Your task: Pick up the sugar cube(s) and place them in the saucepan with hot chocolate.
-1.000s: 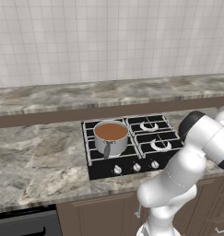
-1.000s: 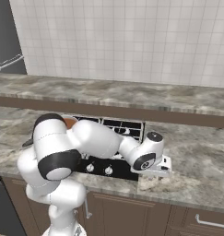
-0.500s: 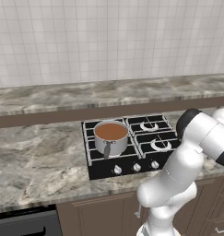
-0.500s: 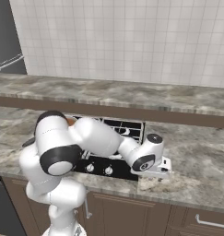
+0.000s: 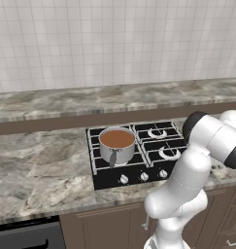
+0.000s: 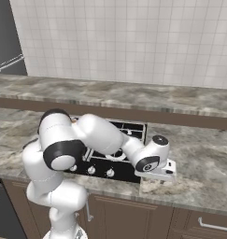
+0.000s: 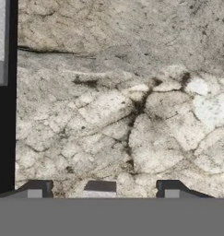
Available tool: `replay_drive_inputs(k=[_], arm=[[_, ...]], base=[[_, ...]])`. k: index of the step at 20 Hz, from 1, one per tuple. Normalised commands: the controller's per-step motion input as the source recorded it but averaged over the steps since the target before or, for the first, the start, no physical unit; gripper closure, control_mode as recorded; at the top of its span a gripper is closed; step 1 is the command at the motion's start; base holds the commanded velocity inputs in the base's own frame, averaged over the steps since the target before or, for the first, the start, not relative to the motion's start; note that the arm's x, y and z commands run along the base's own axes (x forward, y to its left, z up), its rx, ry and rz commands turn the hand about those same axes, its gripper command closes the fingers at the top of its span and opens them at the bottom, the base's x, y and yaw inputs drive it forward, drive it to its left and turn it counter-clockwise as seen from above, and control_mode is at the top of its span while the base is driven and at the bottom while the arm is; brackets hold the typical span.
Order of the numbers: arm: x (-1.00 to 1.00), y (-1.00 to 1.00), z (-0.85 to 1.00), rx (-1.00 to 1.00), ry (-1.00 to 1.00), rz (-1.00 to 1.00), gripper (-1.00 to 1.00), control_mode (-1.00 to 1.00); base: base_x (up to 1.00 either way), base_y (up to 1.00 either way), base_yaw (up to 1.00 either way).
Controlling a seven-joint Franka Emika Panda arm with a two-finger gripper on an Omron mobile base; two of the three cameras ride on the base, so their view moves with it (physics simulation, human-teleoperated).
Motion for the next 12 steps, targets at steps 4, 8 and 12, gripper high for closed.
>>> replay_drive_inputs(k=[4, 8, 12], arm=[[0.00, 0.00, -0.09, 0.00, 0.00, 0.00, 1.00, -1.00], [0.00, 0.00, -0.04, 0.00, 0.00, 0.00, 1.00, -1.00], [0.00, 0.00, -0.02, 0.00, 0.00, 0.00, 1.00, -1.00]], base=[[0.00, 0.00, 0.00], [0.00, 0.00, 0.00], [0.00, 0.00, 0.00]])
